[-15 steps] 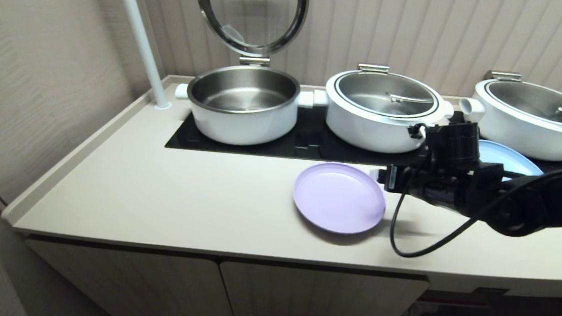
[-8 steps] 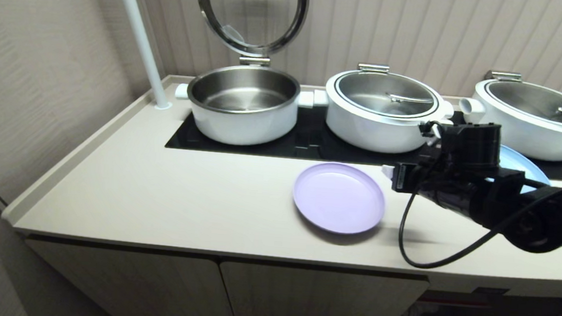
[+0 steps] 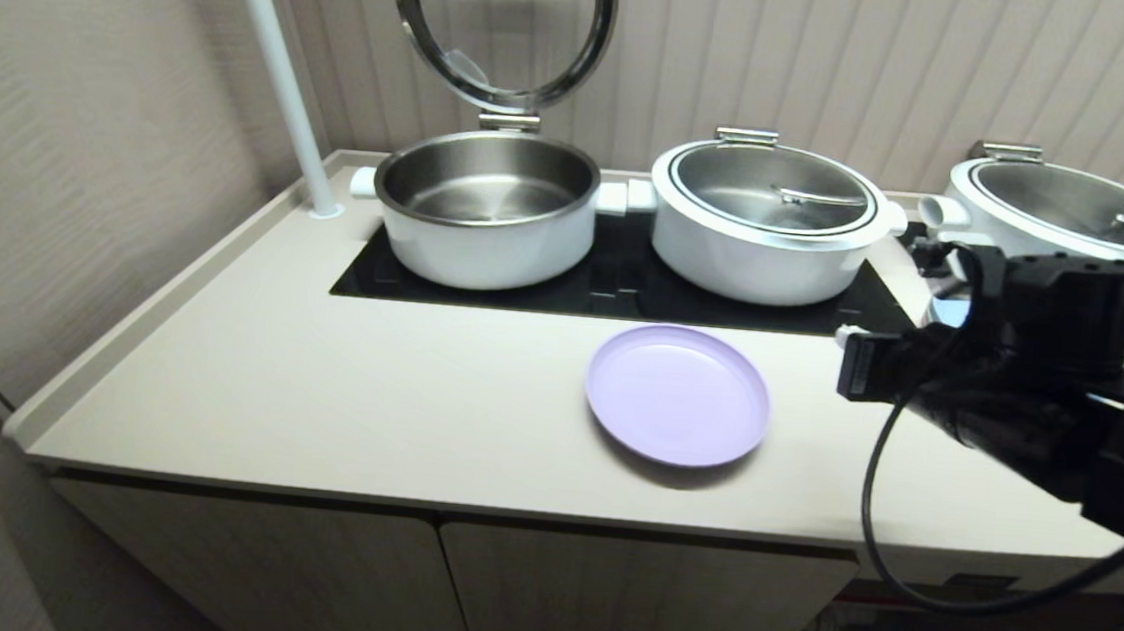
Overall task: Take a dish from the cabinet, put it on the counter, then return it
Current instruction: Pick up the plate from the table
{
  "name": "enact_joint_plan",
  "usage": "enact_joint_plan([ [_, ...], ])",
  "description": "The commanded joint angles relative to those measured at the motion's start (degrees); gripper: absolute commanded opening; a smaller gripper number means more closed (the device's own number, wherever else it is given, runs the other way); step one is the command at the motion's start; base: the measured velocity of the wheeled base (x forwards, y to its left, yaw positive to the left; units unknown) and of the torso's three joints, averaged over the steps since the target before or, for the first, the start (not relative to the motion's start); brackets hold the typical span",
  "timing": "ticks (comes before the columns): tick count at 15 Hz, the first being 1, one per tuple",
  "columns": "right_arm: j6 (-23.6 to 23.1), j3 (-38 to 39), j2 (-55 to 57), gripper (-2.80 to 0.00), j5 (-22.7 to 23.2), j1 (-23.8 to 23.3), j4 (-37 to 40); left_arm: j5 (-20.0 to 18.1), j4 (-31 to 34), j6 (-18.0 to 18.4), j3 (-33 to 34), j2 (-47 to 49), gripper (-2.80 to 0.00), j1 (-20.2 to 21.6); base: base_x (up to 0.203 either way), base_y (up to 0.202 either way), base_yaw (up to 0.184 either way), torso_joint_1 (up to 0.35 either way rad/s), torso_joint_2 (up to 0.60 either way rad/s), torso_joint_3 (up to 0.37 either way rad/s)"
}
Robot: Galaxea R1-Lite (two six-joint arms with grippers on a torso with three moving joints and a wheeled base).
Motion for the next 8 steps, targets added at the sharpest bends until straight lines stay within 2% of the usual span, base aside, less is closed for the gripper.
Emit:
enact_joint_plan([
  [1,-1.8,7.7,-10.1,-2.80,0.0,0.0,-1.9,0.0,0.0,-0.1,0.0,0.0,-2.80,0.0,0.000,0.000,0.000,0.000,0.00,0.000],
  [5,-7.2,24.5,-29.5,-2.80,0.3,0.0,-3.7,0.0,0.0,0.0,0.0,0.0,-2.80,0.0,0.000,0.000,0.000,0.000,0.00,0.000],
  [8,-8.9,38.1,-41.6,-2.80,1.6,-1.9,-4.0,0.0,0.0,-0.1,0.0,0.0,-2.80,0.0,0.000,0.000,0.000,0.000,0.00,0.000],
])
